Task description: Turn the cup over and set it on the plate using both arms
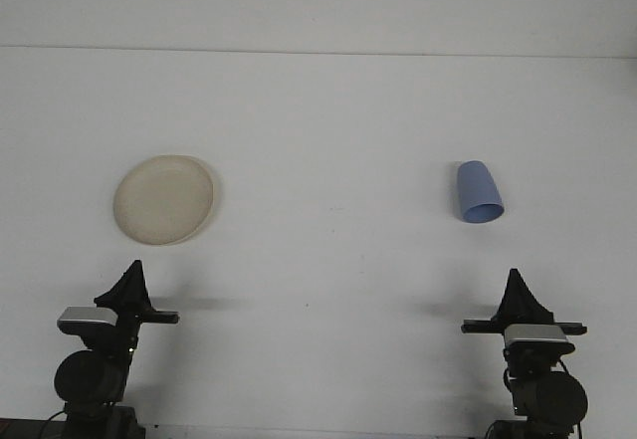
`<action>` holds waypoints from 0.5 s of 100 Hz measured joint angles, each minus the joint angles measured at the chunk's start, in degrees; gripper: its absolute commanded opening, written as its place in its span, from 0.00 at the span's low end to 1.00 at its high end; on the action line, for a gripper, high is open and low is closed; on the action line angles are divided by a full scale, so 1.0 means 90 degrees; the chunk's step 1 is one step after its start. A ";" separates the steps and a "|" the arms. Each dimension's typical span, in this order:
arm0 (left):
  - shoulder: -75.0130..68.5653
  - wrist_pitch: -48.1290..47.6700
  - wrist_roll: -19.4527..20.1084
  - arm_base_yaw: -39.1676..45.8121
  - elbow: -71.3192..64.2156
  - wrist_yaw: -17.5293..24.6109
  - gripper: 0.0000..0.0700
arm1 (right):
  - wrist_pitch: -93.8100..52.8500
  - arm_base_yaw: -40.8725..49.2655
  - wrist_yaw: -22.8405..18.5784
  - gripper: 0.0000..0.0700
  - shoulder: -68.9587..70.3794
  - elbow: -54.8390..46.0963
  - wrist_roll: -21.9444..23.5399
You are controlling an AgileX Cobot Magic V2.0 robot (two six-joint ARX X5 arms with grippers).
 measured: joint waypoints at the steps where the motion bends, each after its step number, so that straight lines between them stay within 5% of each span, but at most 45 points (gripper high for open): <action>1: 0.0000 0.0000 0.0000 0.0000 0.0000 0.0000 0.02 | 0.0000 0.0000 -0.0002 0.00 0.0000 0.0000 0.0000; 50: 0.0000 0.0000 0.0000 0.0000 0.0000 0.0000 0.02 | -0.0396 0.0000 -0.0005 0.00 0.0002 0.0437 0.0000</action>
